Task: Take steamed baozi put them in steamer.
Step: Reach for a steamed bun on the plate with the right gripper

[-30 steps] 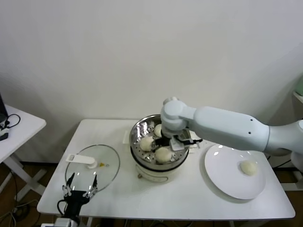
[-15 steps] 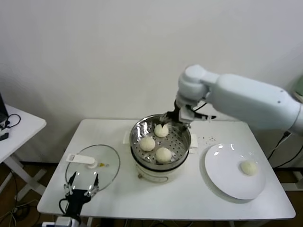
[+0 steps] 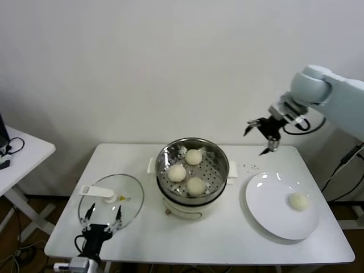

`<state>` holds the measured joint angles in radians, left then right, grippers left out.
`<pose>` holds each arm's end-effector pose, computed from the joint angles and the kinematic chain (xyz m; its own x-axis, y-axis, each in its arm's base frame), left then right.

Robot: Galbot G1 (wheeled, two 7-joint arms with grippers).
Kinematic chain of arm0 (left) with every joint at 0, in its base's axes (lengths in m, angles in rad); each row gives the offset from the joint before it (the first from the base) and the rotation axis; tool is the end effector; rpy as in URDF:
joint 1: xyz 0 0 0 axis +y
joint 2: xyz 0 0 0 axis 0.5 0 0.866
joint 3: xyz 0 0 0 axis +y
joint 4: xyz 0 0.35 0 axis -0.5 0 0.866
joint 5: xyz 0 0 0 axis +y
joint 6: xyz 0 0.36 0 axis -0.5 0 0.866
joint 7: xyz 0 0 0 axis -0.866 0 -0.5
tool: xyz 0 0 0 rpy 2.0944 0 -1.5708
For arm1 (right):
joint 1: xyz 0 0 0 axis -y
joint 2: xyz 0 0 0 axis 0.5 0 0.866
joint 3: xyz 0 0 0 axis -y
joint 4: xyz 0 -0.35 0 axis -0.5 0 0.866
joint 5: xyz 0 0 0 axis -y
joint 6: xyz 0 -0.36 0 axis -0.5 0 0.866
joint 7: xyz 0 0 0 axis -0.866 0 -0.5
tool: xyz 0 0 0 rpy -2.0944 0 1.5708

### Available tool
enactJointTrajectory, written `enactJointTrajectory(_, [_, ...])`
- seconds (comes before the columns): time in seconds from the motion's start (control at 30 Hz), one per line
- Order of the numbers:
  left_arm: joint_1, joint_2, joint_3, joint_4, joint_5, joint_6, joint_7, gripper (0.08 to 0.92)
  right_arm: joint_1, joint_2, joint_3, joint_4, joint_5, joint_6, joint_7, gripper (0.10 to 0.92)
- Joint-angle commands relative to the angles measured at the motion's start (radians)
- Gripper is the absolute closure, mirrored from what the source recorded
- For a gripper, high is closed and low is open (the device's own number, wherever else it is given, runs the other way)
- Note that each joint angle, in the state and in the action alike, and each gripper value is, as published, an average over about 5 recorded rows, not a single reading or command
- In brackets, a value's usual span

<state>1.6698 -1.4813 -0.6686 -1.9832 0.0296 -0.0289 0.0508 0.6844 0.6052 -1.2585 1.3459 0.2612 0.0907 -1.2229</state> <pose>0.1481 0.0659 -0.3533 -0.9835 -0.0412 0.1760 -0.0097 0.9843 0.1760 0.5320 -0.1586 0.0117 -0.2051 -0.2668 0.9417 -0.8792 -0.3726 -0.2970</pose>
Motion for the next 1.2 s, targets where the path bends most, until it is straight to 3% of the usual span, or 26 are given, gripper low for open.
enactJointTrajectory(0.03, [-0.008,0.0,0.01,-0.002,0.015,0.003,0.004,0.177,-0.497,-0.287,0.363,-0.067,-0.07,-0.103,0.06,0.203])
enactJointTrajectory(0.27, [-0.006,-0.01,0.011,-0.007,0.023,0.003,0.001,0.177,-0.868,-0.266,0.717,-0.129,-0.273,-0.06,0.048,0.203])
enactJointTrajectory(0.47, [0.01,-0.014,0.004,-0.01,0.027,-0.003,-0.001,0.177,-0.937,-0.195,0.783,-0.191,-0.448,0.011,0.027,0.203])
enactJointTrajectory(0.87, [0.027,-0.007,-0.015,-0.018,0.034,0.004,-0.005,0.177,-0.942,-0.047,0.823,-0.345,-0.543,0.031,0.039,0.203])
enactJointTrajectory(1.2, [0.024,-0.014,-0.007,-0.016,0.043,0.008,-0.007,0.177,-0.95,-0.008,0.827,-0.367,-0.565,0.037,0.041,0.203])
